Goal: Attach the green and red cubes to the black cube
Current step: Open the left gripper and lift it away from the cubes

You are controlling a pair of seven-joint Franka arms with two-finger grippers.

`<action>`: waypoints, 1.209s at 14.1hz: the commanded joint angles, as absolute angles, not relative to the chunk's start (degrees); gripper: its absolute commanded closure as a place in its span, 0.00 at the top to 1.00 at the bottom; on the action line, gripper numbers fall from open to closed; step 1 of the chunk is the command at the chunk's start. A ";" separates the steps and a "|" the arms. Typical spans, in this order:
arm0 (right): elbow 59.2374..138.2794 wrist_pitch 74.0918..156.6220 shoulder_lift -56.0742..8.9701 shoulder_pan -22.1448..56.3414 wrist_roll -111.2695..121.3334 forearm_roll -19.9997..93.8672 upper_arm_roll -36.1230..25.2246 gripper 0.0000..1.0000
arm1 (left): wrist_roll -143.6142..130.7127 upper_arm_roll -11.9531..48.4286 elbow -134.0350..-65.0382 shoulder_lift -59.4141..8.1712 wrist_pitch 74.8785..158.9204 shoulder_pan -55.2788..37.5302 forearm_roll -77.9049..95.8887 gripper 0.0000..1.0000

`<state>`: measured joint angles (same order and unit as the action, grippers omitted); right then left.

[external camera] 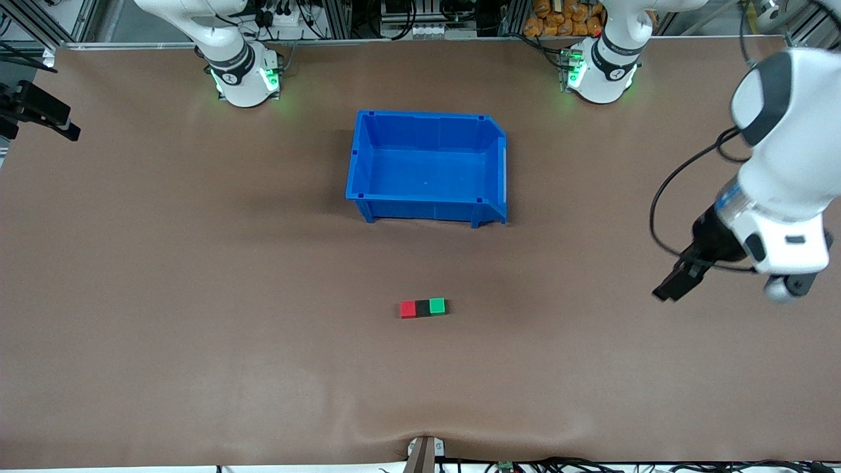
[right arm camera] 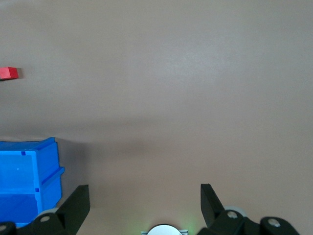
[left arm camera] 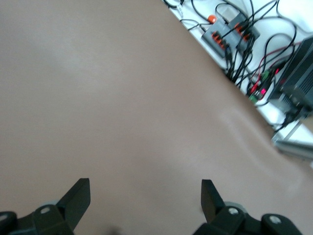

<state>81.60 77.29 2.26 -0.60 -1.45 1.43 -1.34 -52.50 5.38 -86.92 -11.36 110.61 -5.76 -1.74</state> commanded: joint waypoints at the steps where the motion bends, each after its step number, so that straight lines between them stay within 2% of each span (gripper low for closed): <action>1: 82.18 76.73 3.43 -0.18 -0.62 1.41 -1.32 1.00 | -45.55 6.15 -98.76 -1.87 111.27 -5.10 -0.53 1.00; 4: 82.18 76.64 3.52 -0.26 -0.62 1.41 -1.32 1.00 | -38.96 5.89 -105.45 4.46 111.27 -4.31 -0.53 1.00; 6: 82.18 76.47 3.52 -0.79 -0.62 1.41 -1.14 1.00 | -33.95 5.71 -106.26 5.80 109.79 -3.69 -0.44 1.00; 13: 82.35 76.03 4.48 -1.06 -0.53 1.49 -1.14 1.00 | -6.10 2.73 -100.38 4.57 95.82 -1.76 -0.35 1.00; 17: 82.97 75.85 5.27 -1.05 -0.53 1.49 -1.14 1.00 | -2.37 2.46 -94.76 2.38 88.96 -1.84 -1.32 1.00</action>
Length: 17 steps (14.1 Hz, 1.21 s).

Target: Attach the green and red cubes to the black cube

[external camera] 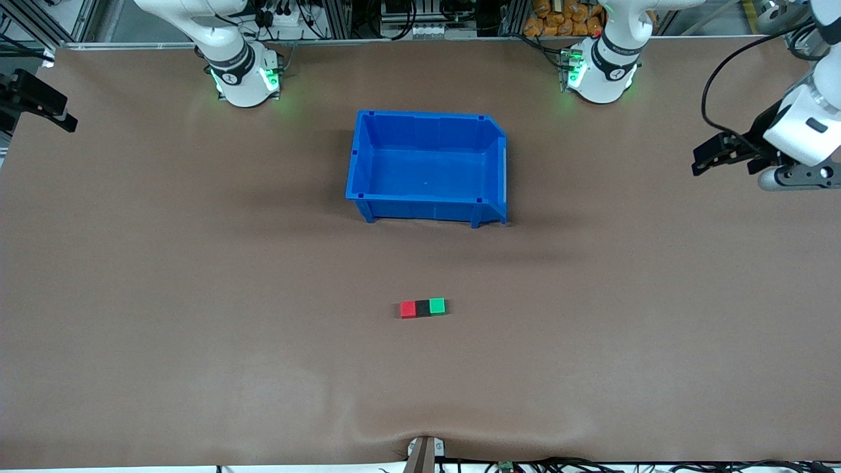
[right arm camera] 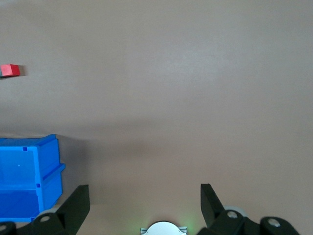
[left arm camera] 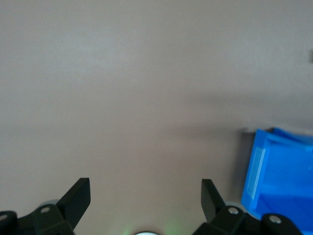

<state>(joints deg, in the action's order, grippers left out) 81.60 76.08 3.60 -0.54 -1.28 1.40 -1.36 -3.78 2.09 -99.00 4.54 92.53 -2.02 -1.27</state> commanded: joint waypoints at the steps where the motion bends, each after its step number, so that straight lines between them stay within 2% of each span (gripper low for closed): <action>1: 82.97 75.85 5.27 -0.97 -0.53 1.49 -1.14 1.00 | -2.29 2.63 -91.87 0.89 86.94 -1.85 -1.32 1.00; 3: 82.97 75.85 5.27 -0.97 -0.53 1.49 -1.23 1.00 | -0.37 2.81 -85.90 -2.88 82.20 -1.85 -1.32 1.00; 4: 82.97 75.94 5.27 -0.97 -0.53 1.49 -1.23 1.00 | 0.26 2.81 -85.43 -3.07 81.92 -1.85 -1.23 1.00; 10: 82.97 76.03 5.19 -0.79 -0.53 1.49 -1.41 1.00 | 0.70 3.08 -87.10 0.35 80.15 -1.84 -1.23 1.00; 17: 82.97 75.94 5.10 -0.79 -0.53 1.41 -1.41 1.00 | 0.88 3.08 -87.28 0.44 84.46 -1.14 -1.32 1.00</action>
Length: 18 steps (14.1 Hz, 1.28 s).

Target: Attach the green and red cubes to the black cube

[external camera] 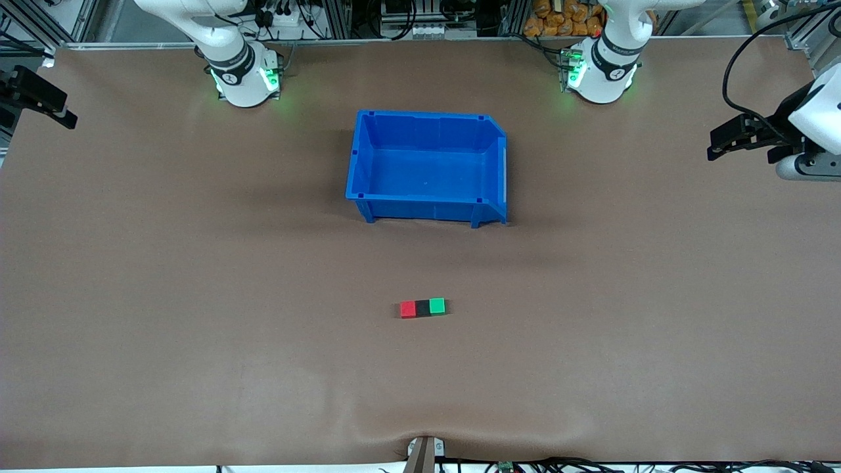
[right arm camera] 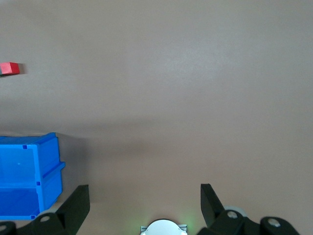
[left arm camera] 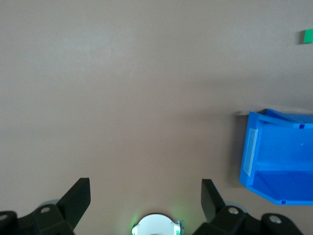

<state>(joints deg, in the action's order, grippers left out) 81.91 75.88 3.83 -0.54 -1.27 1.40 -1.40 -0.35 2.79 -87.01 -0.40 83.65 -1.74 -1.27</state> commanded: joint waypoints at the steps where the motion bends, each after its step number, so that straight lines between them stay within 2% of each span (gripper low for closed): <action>1: 82.97 75.94 5.10 -0.79 -0.53 1.41 -1.41 1.00 | 1.49 3.08 -87.36 0.44 84.55 -1.14 -1.32 1.00; 18: 83.06 75.85 5.10 -1.32 -0.53 1.49 -1.23 1.00 | 5.98 4.83 -88.59 0.62 86.92 -1.32 -2.81 1.00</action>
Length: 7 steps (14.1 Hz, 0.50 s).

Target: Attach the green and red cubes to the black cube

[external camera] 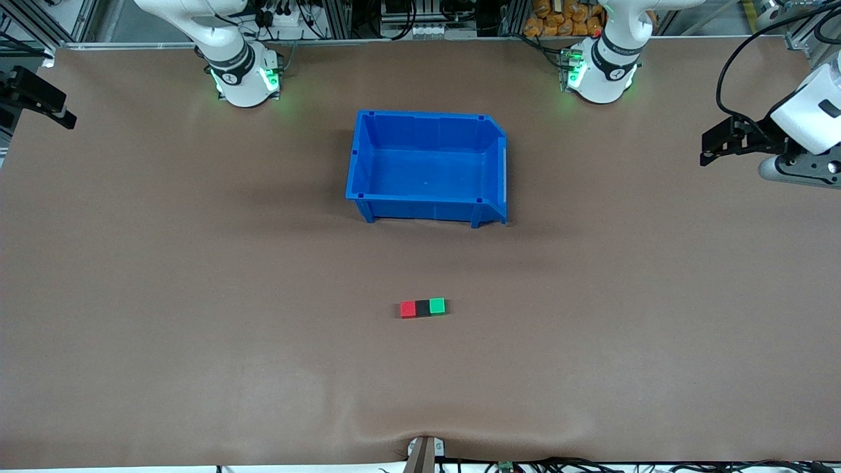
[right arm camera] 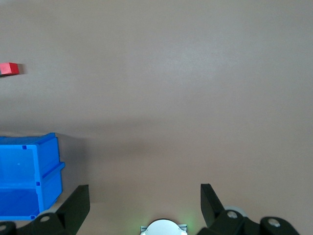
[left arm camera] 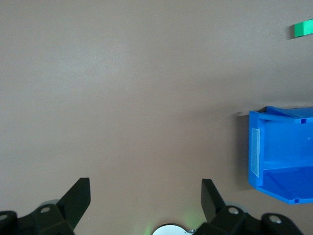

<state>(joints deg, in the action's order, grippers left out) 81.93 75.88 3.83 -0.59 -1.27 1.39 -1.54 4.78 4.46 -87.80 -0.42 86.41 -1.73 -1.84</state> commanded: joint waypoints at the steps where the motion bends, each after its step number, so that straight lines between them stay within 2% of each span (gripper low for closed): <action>1: 83.06 75.85 5.10 -1.32 -0.53 1.49 -1.32 1.00 | 5.98 4.83 -88.59 0.62 86.92 -1.32 -2.81 1.00; 7: 83.06 75.94 4.83 -1.06 -0.53 1.49 -1.41 1.00 | 5.98 4.83 -88.59 0.62 86.92 -1.23 -2.72 1.00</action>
